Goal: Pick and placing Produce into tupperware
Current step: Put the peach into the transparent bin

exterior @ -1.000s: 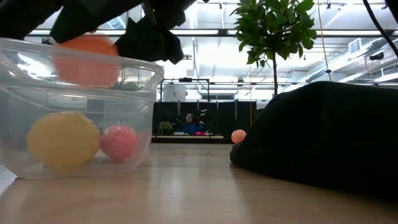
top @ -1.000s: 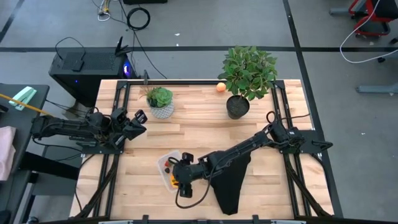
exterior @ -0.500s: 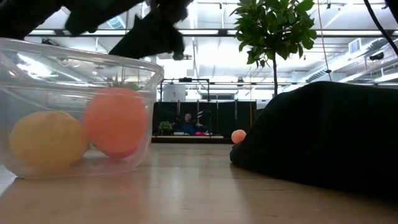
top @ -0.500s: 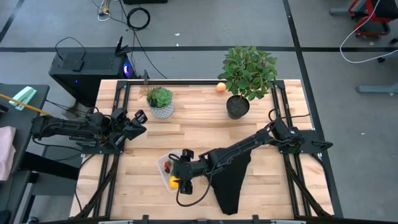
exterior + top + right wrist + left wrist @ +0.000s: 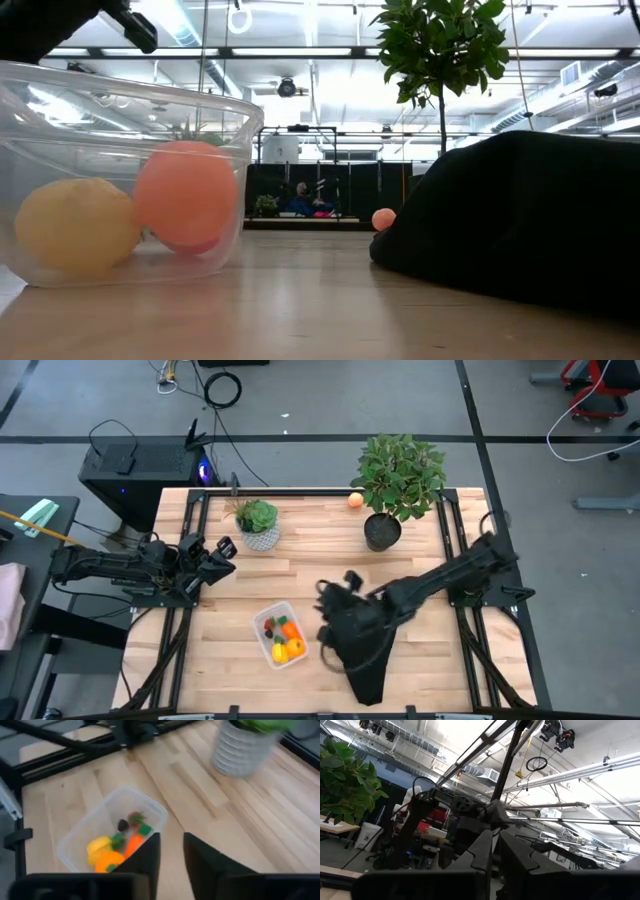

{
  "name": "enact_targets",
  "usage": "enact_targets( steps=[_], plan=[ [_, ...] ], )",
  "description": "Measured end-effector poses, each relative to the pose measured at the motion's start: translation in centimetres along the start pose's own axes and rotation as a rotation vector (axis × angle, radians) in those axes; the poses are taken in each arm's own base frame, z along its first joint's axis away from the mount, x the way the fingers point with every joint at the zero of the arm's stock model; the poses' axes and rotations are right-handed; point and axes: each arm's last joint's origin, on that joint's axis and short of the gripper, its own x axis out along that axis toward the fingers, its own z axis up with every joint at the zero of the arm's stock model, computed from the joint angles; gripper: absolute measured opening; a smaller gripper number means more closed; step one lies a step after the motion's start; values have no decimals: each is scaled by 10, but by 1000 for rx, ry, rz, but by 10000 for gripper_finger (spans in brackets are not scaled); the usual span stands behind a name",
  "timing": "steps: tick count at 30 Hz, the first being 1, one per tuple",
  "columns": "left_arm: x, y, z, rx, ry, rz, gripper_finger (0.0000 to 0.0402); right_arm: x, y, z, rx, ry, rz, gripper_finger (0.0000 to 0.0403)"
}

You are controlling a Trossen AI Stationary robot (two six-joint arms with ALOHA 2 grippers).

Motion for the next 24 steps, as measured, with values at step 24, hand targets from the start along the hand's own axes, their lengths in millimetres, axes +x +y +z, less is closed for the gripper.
enact_targets(
  steps=[24],
  plan=[
    [0, 1, 0, -4, -12, 20, 40, -73, -98, -174, 705, -185, -102, 4]
  ],
)
